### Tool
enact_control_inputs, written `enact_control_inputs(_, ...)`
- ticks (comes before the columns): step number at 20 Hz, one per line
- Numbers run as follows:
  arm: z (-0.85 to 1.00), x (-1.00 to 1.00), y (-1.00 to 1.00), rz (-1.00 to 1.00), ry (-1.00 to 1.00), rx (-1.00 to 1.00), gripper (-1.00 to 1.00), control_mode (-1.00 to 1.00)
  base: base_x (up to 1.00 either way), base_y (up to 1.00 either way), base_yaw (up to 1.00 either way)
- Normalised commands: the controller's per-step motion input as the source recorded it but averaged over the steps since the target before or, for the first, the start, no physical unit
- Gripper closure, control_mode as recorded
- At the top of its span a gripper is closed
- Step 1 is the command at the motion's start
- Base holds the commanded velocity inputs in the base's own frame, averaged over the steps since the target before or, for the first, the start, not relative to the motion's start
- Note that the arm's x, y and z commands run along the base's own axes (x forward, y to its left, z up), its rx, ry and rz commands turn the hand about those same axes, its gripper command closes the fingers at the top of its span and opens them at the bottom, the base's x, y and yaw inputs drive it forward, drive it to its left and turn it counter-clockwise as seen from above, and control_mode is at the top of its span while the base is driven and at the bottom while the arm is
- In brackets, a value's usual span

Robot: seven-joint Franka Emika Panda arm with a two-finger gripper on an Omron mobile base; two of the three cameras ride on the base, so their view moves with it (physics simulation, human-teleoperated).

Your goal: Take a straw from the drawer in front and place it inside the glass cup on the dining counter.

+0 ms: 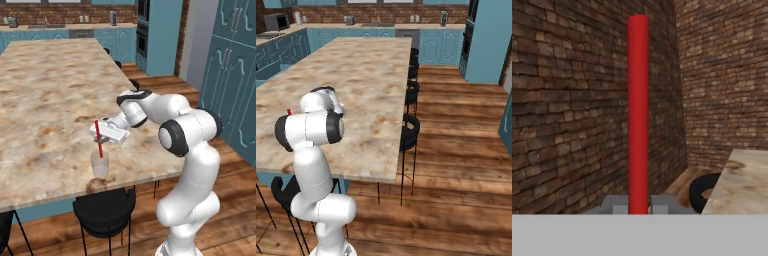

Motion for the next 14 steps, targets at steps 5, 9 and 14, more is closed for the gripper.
enact_control_inputs(5, -0.19, 0.34, 0.04, -0.01, -0.01, 0.00, 1.00, -1.00, 0.00, 0.00, 0.00)
enact_control_inputs(9, -0.19, 0.27, 0.07, -0.02, -0.02, 0.00, 1.00, -1.00, 0.00, 0.00, 0.00)
enact_control_inputs(14, -0.19, 0.16, 0.08, -0.02, -0.02, 0.00, 1.00, -1.00, 0.00, 0.00, 0.00)
